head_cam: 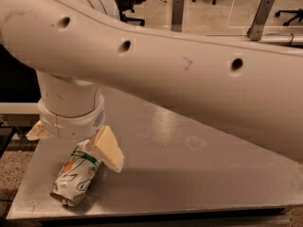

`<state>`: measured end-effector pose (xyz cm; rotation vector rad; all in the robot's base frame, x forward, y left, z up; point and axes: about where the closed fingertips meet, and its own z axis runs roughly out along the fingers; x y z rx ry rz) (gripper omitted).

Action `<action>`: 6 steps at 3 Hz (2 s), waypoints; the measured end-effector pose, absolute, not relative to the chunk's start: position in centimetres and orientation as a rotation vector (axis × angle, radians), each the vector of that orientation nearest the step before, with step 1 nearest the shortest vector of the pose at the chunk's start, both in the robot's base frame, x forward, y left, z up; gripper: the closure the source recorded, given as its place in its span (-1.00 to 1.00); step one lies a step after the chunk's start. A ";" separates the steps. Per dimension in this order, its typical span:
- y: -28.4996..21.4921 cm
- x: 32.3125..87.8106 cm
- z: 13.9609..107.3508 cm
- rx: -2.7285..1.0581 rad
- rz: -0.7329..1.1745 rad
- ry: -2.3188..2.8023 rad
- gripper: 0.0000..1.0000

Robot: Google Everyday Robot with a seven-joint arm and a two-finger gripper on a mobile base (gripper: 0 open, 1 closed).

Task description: Place 7up can upright

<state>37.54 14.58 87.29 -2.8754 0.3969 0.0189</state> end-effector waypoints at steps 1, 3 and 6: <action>14.7 36.9 85.7 -2.949 0.010 0.350 -1.00; 14.5 34.3 84.2 -3.058 0.020 0.363 -1.00; 14.7 31.8 84.0 -3.070 0.043 0.432 0.23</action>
Offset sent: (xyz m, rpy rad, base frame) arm -0.0327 -0.0024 -0.0375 -0.2165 0.0337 0.0291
